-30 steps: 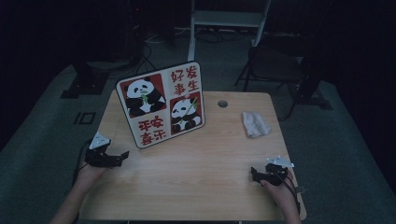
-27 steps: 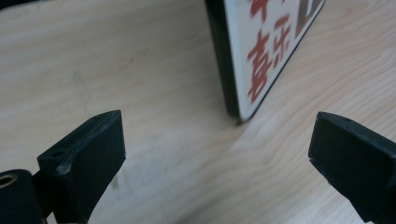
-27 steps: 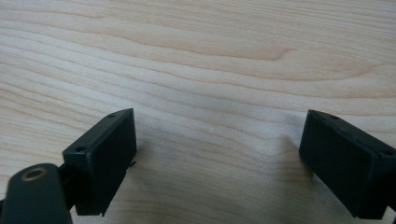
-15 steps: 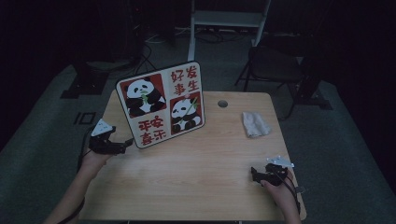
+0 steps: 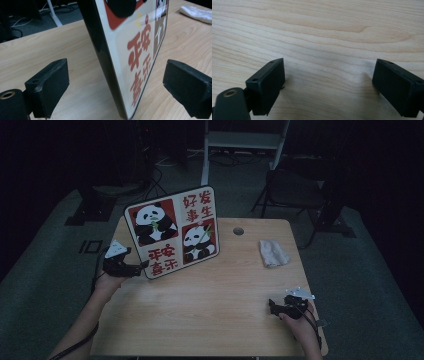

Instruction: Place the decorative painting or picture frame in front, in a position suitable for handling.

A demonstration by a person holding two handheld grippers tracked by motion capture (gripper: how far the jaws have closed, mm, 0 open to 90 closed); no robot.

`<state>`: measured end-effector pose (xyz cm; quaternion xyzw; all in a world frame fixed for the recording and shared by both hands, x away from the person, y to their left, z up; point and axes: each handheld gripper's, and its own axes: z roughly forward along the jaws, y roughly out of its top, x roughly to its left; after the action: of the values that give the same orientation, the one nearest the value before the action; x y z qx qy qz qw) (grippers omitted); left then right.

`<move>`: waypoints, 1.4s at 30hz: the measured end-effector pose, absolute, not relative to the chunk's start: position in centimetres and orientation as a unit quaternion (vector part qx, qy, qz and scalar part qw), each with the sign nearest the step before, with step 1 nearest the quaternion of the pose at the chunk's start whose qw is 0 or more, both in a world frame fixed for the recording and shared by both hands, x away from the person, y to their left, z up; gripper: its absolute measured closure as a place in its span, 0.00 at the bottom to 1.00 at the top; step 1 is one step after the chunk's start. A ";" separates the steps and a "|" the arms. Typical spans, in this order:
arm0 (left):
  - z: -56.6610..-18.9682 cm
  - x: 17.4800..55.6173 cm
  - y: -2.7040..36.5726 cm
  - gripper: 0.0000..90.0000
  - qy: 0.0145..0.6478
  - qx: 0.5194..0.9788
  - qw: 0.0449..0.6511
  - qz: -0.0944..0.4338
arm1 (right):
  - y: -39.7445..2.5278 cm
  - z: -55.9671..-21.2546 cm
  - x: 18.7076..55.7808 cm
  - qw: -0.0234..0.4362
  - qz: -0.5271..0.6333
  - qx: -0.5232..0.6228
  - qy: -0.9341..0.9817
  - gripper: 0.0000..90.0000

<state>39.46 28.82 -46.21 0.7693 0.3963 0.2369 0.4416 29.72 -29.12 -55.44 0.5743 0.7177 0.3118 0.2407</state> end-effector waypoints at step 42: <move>-45.6 38.9 28.5 0.84 0.381 0.725 0.553 0.158 | -29.1 -55.4 29.7 0.241 0.312 0.574 0.718 0.12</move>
<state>38.90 28.52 -45.57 0.7245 0.3807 0.1575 0.5526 29.72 -29.12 -55.44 0.5742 0.7176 0.3121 0.2406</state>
